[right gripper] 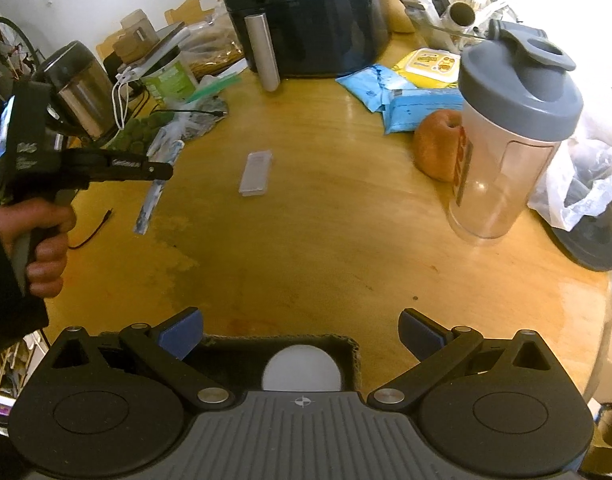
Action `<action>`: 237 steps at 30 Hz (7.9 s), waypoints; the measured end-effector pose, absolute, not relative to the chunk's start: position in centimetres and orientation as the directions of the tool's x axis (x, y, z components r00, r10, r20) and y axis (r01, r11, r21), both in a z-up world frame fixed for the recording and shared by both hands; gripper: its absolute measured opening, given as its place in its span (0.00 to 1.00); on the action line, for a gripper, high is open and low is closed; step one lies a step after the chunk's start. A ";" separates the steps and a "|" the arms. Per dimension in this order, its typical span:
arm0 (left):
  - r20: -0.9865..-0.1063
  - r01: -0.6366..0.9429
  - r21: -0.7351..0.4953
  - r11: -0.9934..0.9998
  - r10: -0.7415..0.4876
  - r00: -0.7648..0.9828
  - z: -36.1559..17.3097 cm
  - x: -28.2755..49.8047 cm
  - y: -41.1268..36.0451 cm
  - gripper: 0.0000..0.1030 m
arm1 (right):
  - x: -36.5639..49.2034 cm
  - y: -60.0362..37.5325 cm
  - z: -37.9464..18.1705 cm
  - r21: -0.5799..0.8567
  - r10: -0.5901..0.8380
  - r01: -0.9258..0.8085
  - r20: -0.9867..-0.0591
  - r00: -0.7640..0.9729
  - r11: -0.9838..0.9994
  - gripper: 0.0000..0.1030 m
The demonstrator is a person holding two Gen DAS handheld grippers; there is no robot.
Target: Organize rigid objects
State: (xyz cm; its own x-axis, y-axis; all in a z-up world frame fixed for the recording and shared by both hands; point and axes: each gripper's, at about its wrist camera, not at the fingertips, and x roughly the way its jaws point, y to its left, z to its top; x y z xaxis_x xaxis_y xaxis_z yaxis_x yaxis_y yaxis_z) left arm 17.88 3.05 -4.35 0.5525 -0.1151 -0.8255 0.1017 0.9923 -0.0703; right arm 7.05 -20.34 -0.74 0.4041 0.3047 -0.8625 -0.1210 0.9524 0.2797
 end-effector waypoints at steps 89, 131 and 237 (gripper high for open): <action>-0.796 -0.050 -0.219 0.974 -0.149 0.587 1.3 4.1 8.1 0.15 | 20.5 -12.6 -3.0 0.249 0.348 -0.263 -0.816 0.461 0.932 0.34; -0.835 0.029 -0.263 0.964 -0.242 0.494 0.4 0.3 0.6 0.16 | 4.6 -21.4 0.5 0.392 0.486 -0.291 -0.756 0.438 0.873 0.34; -0.981 0.002 0.066 0.998 0.065 0.180 -3.9 -5.3 -2.1 1.00 | -3.0 -19.7 -3.5 0.062 0.124 -0.428 -0.985 0.119 0.902 1.00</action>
